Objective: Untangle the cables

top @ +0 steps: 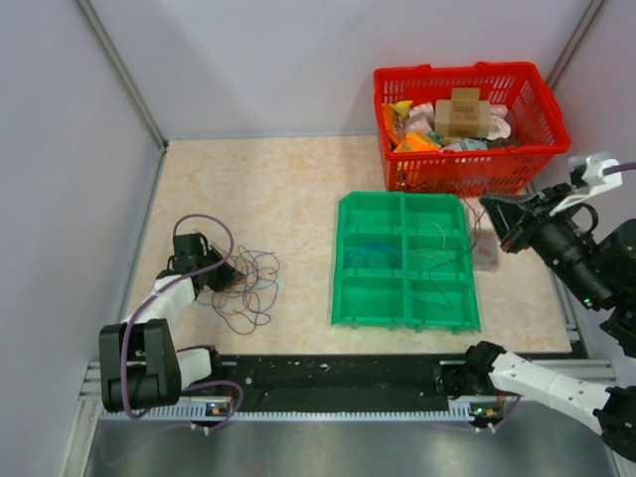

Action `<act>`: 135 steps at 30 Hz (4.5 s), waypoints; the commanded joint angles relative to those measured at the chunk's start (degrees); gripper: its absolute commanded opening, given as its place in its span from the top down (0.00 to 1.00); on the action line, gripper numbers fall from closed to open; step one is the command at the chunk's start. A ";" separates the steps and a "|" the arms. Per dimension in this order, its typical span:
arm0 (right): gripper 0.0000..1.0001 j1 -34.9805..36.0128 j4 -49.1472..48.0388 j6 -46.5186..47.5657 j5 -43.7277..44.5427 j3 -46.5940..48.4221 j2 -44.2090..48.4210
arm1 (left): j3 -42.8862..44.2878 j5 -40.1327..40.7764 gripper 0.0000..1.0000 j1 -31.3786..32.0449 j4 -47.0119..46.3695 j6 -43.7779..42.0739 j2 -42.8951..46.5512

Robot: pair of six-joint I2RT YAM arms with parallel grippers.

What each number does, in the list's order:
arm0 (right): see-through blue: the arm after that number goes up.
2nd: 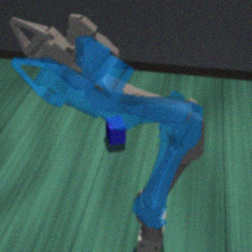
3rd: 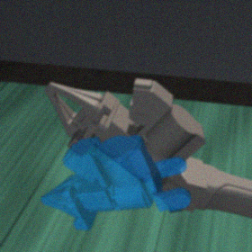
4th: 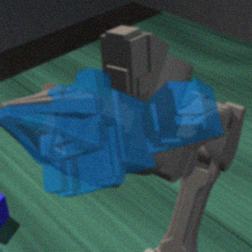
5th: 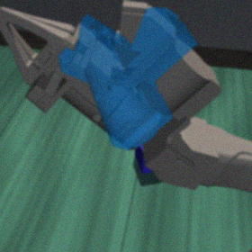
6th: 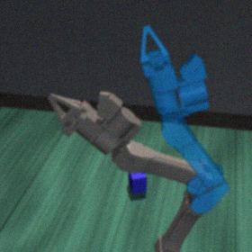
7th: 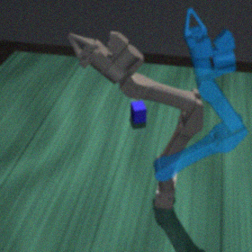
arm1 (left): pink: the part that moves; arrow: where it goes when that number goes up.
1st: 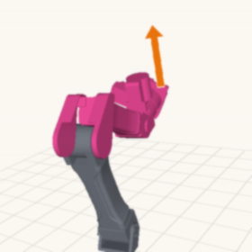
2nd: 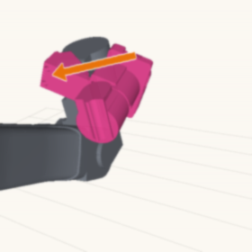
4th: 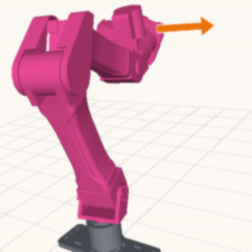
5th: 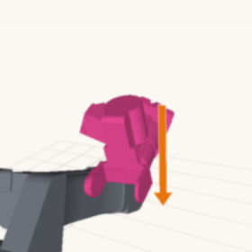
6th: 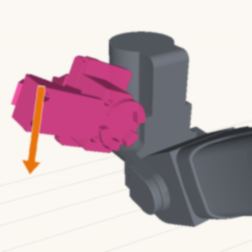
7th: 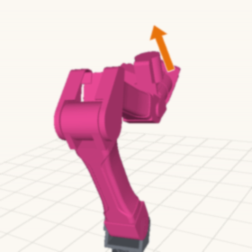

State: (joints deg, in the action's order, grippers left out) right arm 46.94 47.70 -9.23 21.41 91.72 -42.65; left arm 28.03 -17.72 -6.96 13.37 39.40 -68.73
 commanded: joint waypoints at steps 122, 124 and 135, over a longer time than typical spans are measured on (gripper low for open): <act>1.00 13.00 -26.80 -9.49 -19.22 6.09 -46.67 | 1.50 9.89 1.00 0.46 3.86 2.44 -1.05; 1.00 13.09 -23.81 -7.39 -17.38 9.77 -43.14 | 1.32 11.20 1.00 0.46 4.74 2.87 -0.97; 1.00 13.00 -14.39 4.22 -2.53 22.28 -30.75 | 1.50 13.15 1.00 0.28 5.97 3.06 -0.35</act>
State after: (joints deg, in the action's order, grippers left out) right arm 59.83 27.51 -10.74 10.57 113.21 -75.26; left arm 28.40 -8.93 -6.31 18.15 42.85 -69.49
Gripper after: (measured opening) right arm 0.008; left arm 0.008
